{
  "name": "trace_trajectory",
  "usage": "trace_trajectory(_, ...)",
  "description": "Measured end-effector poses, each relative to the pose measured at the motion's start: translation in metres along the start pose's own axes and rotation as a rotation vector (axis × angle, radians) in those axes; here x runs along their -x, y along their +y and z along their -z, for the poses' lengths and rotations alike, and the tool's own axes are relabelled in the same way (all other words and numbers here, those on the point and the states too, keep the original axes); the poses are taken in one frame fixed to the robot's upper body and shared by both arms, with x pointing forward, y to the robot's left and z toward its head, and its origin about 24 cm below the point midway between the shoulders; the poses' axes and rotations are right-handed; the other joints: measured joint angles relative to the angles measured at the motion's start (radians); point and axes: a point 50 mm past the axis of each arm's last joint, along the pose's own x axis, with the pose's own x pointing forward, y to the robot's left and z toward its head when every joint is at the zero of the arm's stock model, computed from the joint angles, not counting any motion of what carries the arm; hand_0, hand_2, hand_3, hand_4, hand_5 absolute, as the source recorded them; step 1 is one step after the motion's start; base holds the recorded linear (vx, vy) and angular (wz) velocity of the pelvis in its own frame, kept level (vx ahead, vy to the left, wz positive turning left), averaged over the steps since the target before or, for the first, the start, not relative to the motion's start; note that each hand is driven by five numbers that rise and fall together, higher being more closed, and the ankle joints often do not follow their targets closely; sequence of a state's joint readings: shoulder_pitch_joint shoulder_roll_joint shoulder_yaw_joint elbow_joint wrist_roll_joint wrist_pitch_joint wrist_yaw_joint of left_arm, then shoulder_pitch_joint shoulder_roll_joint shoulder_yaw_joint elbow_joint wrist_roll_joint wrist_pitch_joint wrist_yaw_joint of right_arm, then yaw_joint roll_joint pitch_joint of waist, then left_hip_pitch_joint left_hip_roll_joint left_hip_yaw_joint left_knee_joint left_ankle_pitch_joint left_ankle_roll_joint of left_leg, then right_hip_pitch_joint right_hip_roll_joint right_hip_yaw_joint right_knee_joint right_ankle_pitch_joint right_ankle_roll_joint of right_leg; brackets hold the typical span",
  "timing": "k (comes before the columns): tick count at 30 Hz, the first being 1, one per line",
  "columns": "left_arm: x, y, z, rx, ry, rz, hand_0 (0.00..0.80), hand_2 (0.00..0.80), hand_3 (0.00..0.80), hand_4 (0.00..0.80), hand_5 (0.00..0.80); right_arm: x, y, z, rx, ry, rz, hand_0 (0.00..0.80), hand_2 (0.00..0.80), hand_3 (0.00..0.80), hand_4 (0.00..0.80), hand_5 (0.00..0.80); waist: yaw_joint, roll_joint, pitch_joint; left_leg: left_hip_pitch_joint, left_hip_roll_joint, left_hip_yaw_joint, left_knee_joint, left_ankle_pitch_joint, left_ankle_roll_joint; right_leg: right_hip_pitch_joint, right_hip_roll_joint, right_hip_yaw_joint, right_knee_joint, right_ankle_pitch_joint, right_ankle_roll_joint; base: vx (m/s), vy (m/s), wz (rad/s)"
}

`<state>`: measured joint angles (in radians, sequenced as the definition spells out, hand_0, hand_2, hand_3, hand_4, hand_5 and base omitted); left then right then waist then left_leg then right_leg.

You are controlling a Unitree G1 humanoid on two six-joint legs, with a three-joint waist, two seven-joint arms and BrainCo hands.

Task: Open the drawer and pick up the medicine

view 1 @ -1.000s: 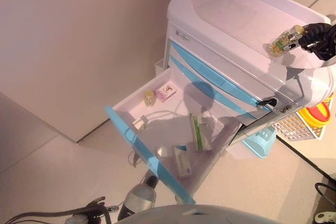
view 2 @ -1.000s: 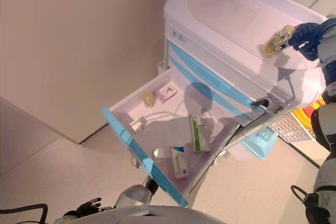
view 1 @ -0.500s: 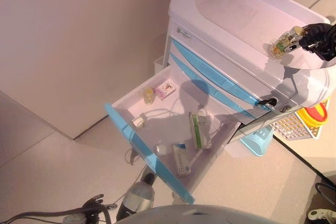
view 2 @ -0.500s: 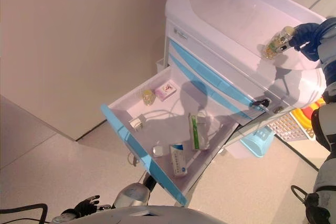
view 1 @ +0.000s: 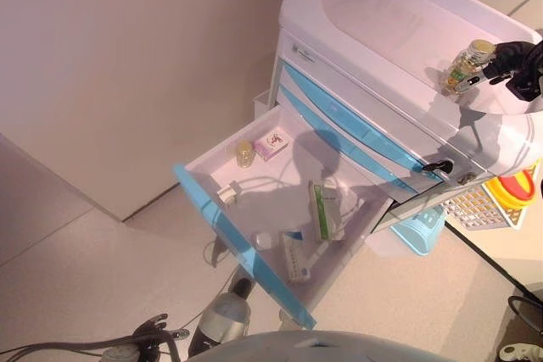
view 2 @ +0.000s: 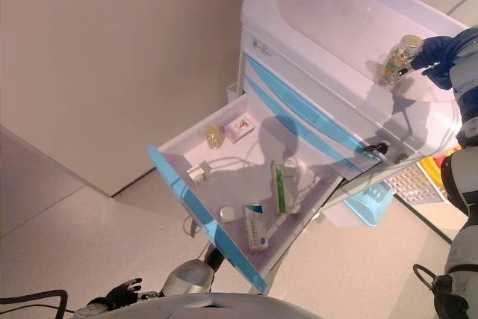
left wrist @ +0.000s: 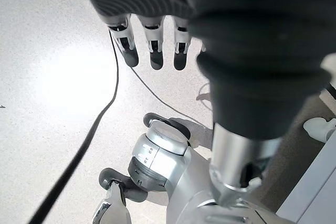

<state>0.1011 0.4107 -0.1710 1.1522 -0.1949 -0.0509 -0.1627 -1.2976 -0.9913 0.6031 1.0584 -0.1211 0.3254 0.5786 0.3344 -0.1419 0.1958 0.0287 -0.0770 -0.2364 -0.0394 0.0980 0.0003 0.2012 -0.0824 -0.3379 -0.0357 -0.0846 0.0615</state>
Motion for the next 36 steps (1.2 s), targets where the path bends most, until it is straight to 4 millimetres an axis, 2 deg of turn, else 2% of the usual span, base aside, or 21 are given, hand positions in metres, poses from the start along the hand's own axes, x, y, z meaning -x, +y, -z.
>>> trace_trajectory(12, 0.0, 0.0, 0.0, -0.001, 0.001, 0.0, 0.0, 0.0, 0.0, 0.0, 0.0, 0.0, -0.002, 0.0, -0.001, 0.001, 0.032, 0.0, 0.0, 0.0, 0.0, 0.0, -0.006, 0.0, 0.0, 0.005, 0.005, 0.008, 0.0, 0.0, 0.0, 0.0, 0.0, 0.008, 0.001, 0.0, 0.0, -0.022, -0.007, -0.02)
trace_trajectory(15, 0.0, 0.0, 0.0, -0.002, 0.002, 0.001, 0.0, 0.0, 0.0, 0.0, 0.0, 0.0, -0.002, 0.0, 0.0, 0.003, 0.033, 0.0, 0.0, 0.0, 0.0, 0.0, -0.011, 0.0, 0.0, 0.01, 0.005, 0.016, -0.001, 0.0, 0.0, 0.001, 0.0, 0.03, 0.002, 0.0, 0.0, -0.07, -0.007, -0.07)
trace_trajectory(26, -0.001, -0.004, -0.009, -0.034, -0.03, 0.02, 0.0, 0.0, 0.0, 0.0, 0.0, 0.002, -0.005, 0.008, 0.057, 0.057, 0.027, 0.0, 0.0, 0.0, 0.0, 0.0, -0.061, 0.002, -0.003, 0.019, 0.009, 0.055, -0.003, 0.0, 0.0, -0.004, -0.003, 0.06, 0.008, 0.001, -0.001, -0.083, -0.013, -0.07)
trace_trajectory(31, -0.002, -0.007, -0.009, -0.05, -0.027, 0.03, 0.0, 0.0, 0.0, 0.0, 0.0, 0.008, -0.015, 0.013, 0.053, 0.067, 0.071, 0.0, 0.0, 0.0, 0.0, 0.0, -0.078, 0.025, -0.033, 0.017, 0.013, 0.081, -0.01, 0.001, 0.002, -0.026, -0.006, 0.085, 0.018, 0.001, -0.001, -0.109, -0.014, -0.15)
trace_trajectory(36, -0.002, -0.01, -0.008, -0.078, -0.018, 0.05, 0.0, 0.0, 0.0, 0.0, 0.0, 0.012, -0.027, 0.004, -0.061, -0.027, 0.209, 0.0, 0.0, 0.0, 0.0, 0.0, -0.107, 0.049, -0.067, 0.031, 0.022, 0.109, -0.029, 0.005, 0.007, -0.036, -0.001, 0.114, 0.019, 0.003, -0.003, -0.098, -0.02, -0.15)
